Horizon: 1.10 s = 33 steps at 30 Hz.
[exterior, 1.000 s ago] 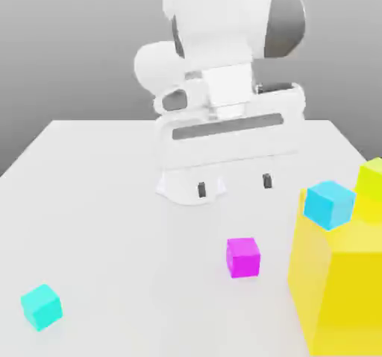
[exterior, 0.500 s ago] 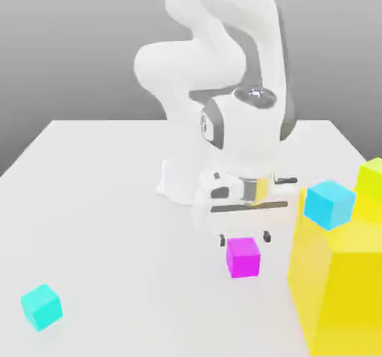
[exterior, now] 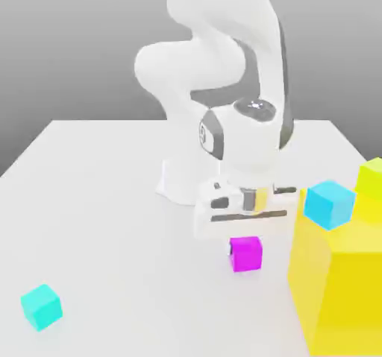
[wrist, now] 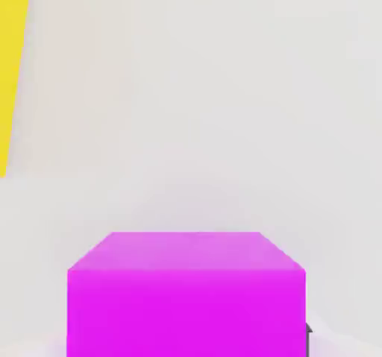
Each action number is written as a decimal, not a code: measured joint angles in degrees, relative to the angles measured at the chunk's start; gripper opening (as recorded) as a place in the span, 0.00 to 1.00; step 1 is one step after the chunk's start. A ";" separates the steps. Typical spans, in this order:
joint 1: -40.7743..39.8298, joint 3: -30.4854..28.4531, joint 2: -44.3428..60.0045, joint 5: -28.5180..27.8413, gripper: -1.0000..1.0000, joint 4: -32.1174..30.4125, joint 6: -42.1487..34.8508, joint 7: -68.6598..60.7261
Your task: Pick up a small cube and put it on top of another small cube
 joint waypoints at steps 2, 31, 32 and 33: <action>0.59 -0.34 -4.13 0.58 0.00 -0.70 -3.42 -0.33; 4.80 7.52 -11.54 -18.74 0.00 32.80 -62.78 5.63; 5.46 8.16 -12.37 -16.72 0.00 33.58 -62.64 7.51; 6.13 8.80 -13.18 -14.72 0.00 34.33 -62.44 9.41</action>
